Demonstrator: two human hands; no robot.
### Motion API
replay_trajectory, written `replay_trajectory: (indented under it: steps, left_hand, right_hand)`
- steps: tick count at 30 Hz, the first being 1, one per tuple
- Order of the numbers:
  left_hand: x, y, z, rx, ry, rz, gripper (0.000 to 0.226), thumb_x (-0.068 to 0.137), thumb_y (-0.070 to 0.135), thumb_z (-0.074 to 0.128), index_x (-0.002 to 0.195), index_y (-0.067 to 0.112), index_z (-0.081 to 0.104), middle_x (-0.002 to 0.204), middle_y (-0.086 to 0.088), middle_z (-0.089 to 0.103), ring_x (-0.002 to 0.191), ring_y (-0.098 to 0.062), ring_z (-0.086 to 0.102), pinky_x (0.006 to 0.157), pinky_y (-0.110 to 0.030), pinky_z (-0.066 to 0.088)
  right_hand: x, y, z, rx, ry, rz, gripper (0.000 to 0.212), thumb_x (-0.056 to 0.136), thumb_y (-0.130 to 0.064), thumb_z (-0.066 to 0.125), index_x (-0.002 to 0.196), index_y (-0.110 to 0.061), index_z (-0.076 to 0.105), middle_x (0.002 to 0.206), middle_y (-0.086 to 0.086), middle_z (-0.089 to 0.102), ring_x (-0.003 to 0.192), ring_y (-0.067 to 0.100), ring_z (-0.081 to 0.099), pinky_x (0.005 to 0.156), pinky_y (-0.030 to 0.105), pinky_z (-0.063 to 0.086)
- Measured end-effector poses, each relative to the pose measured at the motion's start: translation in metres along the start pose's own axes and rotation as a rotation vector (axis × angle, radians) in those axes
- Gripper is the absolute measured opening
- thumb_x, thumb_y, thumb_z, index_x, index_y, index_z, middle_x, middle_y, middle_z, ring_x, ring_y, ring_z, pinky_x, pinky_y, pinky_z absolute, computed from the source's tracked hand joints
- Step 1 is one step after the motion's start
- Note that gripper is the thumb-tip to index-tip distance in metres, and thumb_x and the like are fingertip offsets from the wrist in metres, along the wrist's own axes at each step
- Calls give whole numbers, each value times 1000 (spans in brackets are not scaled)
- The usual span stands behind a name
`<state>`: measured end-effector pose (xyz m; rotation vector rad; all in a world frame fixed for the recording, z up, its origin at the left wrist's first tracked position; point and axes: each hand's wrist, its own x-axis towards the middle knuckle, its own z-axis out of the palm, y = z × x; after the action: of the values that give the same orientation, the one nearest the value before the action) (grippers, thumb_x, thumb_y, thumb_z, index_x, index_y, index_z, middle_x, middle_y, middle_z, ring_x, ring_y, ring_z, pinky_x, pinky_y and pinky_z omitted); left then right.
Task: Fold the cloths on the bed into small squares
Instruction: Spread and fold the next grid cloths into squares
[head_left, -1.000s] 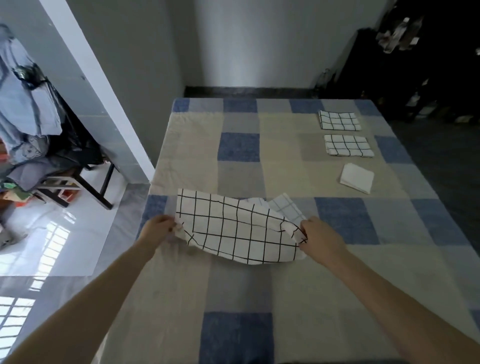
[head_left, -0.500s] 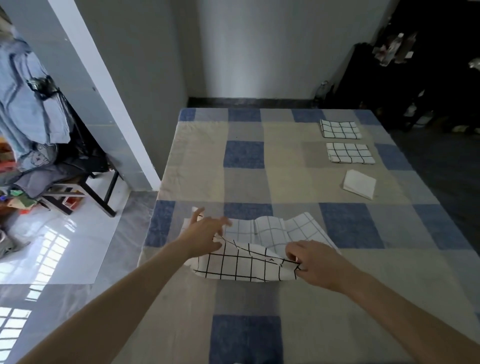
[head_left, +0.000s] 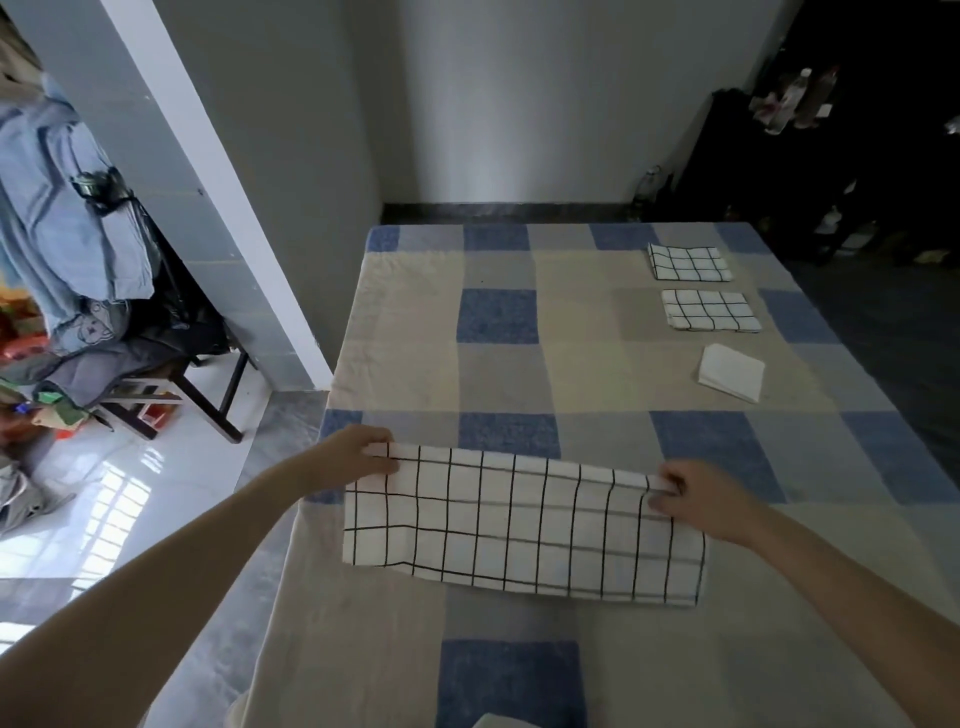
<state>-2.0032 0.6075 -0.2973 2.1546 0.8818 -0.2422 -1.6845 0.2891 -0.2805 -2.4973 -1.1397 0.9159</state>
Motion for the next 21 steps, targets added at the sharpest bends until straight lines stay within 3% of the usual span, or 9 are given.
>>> replay_trajectory:
  steps: [2,5,7,9,12,15,18,19,21]
  left_hand:
    - [2,-2,-3,-172,168,-15,9,86,18,71,85,10,67,78,-1,66,77,-19,61,73,-27,48]
    - [1,4,-7,-374,358,-99,10,85,19,73,80,18,65,70,10,68,71,-7,61,63,-13,46]
    - [1,0,-11,-528,285,-171,9,85,17,73,89,12,66,84,-1,72,73,-11,68,62,-16,51]
    - [0,-8,-13,-634,64,-221,18,85,12,72,100,6,65,94,-12,72,76,-19,72,63,-25,57]
    - [5,-25,-15,-441,-121,-362,27,84,23,75,96,2,63,73,-8,63,57,-17,57,52,-24,45]
    - [18,-22,-26,-311,-156,-463,23,85,25,74,77,11,57,53,1,46,41,-10,35,41,-20,27]
    - [31,4,-51,-182,-55,-481,31,91,21,66,67,11,50,49,-1,42,34,-10,32,36,-17,24]
    - [36,15,-61,-148,-10,-459,31,94,20,62,67,9,51,50,-4,47,32,-10,37,35,-16,26]
    - [45,40,-82,-278,36,-431,24,100,16,51,80,4,54,56,-8,61,35,-15,56,32,-15,32]
  right_hand:
    - [5,-1,-6,126,205,39,33,85,-22,70,66,-14,44,58,-1,45,54,13,44,53,26,30]
    - [7,-8,-17,315,298,42,19,85,-15,70,80,-9,53,67,6,56,60,18,53,53,28,39]
    - [6,-9,-23,439,175,64,16,85,-13,71,93,-14,57,81,5,63,70,16,59,56,26,46]
    - [6,-6,-25,404,-32,107,17,85,-16,72,91,-22,58,79,-2,57,69,10,54,58,20,43]
    - [14,4,-24,267,-257,218,12,86,-21,72,83,-14,62,70,1,44,59,11,41,53,21,35]
    - [27,3,-30,215,-292,277,20,87,-22,70,71,-15,59,64,0,46,57,12,44,51,22,34]
    - [53,-14,-48,55,-174,212,14,86,-25,70,76,-16,67,86,8,66,80,20,61,63,25,41]
    - [60,-21,-57,-2,-101,201,14,86,-27,70,87,-12,71,99,13,67,92,24,62,71,27,44]
    - [71,-39,-79,-16,111,203,36,87,-27,68,114,-3,67,115,18,65,107,30,61,86,31,45]
